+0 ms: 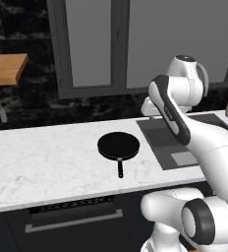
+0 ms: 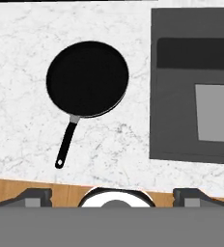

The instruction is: Pick the pan and sponge and place them into the sink. Then turn on the water.

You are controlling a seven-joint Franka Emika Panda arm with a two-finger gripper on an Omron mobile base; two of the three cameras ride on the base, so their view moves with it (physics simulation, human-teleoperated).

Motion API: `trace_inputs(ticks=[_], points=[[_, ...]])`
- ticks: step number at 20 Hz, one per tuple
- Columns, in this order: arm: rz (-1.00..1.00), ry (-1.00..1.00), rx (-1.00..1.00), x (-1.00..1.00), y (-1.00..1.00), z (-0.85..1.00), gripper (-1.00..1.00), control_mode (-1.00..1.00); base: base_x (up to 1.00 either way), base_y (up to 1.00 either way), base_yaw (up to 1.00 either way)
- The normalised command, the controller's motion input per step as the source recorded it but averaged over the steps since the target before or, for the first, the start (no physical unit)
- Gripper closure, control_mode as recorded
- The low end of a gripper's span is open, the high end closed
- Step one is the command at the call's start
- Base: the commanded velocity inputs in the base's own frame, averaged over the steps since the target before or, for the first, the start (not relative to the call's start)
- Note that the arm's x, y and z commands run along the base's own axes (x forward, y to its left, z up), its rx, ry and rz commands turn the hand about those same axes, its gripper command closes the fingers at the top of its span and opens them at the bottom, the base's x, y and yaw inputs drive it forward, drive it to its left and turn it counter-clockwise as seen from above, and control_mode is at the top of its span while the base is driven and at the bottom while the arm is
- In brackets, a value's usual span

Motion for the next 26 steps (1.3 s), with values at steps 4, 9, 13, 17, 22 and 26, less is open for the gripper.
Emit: trace_inputs(ticks=[4,9,13,17,22,26], points=[[0.00,0.00,0.00,0.00,0.00,0.00,-1.00,1.00,0.50,-0.25,0.00],[0.00,0.00,0.00,0.00,0.00,0.00,-1.00,1.00,0.38,-0.05,0.00],[0.00,0.18,-0.01,-0.12,0.43,-0.61,-1.00,-1.00,0.00,0.00,0.00],[0.00,0.17,-0.05,-0.22,0.88,-0.79,-1.00,-1.00,0.00,0.00,0.00],[0.02,0.15,-0.09,-0.04,1.00,-0.77,-1.00,-1.00,0.00,0.00,0.00],[0.00,0.14,-0.01,0.37,0.40,-0.44,-1.00,-1.00,0.00,0.00,0.00]])
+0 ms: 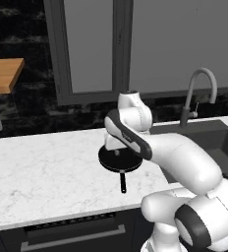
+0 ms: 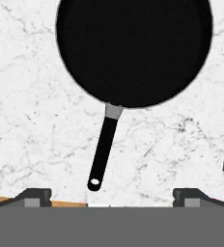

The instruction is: Pick the pan and sponge and place them into the sink. Then turn on the water.

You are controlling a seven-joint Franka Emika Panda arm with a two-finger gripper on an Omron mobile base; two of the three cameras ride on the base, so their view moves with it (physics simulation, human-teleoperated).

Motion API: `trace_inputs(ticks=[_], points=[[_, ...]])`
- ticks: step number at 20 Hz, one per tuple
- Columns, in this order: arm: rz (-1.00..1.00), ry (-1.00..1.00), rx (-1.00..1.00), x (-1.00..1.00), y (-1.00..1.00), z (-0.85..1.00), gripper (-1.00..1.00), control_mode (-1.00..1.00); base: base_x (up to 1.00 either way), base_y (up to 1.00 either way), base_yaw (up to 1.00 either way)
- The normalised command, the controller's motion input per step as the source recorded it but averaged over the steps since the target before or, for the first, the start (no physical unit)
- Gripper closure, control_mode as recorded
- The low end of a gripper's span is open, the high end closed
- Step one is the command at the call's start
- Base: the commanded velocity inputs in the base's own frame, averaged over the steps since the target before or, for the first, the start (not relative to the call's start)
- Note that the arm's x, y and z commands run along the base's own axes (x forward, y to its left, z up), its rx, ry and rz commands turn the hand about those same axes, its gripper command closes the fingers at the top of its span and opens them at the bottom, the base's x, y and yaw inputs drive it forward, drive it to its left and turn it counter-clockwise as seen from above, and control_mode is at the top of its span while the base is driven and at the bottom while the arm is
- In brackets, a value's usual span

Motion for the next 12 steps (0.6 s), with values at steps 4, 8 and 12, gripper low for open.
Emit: trace_inputs(ticks=[4,8,12], points=[[0.00,0.14,0.00,0.66,0.13,-0.47,-1.00,-1.00,0.00,0.00,0.00],[0.00,0.09,0.00,0.44,0.05,-0.61,-1.00,-1.00,0.00,0.00,0.00],[0.00,0.02,0.00,0.03,0.19,-0.59,-1.00,-1.00,0.00,0.00,0.00]])
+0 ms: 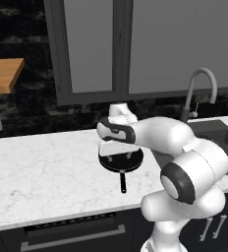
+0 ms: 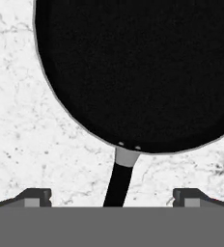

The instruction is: Pick the pan and sponge and place them into the sink. Then turn on the water.

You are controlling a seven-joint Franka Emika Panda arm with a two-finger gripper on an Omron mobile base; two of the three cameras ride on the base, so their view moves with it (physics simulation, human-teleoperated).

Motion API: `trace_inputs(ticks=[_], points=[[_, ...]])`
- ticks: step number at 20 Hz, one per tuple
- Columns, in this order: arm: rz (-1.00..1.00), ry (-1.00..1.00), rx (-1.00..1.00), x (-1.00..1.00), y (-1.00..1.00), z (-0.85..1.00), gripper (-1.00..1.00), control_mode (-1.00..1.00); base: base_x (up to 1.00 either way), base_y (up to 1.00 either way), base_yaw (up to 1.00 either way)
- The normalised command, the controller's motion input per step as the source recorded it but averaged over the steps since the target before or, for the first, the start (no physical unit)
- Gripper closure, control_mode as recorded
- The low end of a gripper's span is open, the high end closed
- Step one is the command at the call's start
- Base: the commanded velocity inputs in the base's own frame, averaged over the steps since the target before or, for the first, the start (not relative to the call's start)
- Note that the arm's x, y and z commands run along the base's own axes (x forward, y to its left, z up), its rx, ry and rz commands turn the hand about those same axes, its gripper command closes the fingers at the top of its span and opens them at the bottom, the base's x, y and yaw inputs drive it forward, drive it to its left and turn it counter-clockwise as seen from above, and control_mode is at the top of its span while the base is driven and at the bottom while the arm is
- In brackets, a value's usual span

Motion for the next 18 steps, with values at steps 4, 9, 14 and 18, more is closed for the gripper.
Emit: trace_inputs(ticks=[4,9,14,18], points=[[0.00,0.00,0.00,0.00,0.09,-0.50,-1.00,-1.00,0.00,0.00,0.00],[0.00,0.00,0.00,-0.02,0.01,-0.22,-1.00,-1.00,0.00,0.00,0.00],[0.00,-0.03,0.00,-0.28,0.00,-0.13,-1.00,-1.00,0.00,0.00,0.00],[0.00,-0.08,0.00,-0.37,0.00,-0.11,-1.00,-1.00,0.00,0.00,0.00]])
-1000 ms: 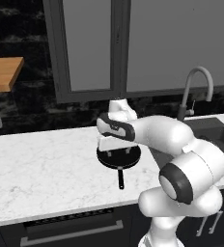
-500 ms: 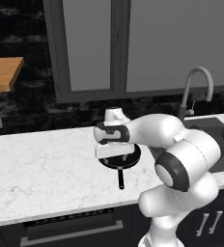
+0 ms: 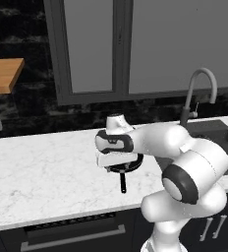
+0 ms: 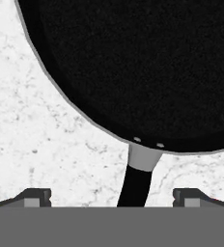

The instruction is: Pick the pan and sponge and place them into the sink. Then turn on the water.

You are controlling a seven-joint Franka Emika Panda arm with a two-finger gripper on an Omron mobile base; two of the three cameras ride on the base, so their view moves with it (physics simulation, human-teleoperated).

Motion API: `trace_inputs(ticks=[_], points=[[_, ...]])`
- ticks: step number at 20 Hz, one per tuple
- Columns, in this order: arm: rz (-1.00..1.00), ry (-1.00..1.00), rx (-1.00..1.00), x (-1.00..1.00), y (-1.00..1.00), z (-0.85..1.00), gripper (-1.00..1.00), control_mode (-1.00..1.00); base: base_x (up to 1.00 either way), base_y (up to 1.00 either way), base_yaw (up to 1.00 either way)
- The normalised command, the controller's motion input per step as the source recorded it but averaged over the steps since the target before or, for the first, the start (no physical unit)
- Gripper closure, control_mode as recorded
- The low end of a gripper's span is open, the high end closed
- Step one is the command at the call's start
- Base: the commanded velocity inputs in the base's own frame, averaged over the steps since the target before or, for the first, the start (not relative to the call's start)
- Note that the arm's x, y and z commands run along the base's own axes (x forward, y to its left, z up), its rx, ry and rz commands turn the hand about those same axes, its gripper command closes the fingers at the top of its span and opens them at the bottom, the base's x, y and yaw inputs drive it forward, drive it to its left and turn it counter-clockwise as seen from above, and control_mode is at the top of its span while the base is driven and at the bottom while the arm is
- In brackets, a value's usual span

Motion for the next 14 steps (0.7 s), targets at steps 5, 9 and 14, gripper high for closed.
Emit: trace_inputs(ticks=[5,9,14], points=[[0.00,-0.11,0.00,-0.19,-0.04,-0.13,-1.00,-1.00,0.00,0.00,0.00],[-0.01,-0.02,0.01,0.00,-0.06,-0.31,-1.00,-1.00,0.00,0.00,0.00],[-0.01,0.00,0.01,0.00,-0.07,-0.43,-1.00,-1.00,0.00,0.00,0.00]])
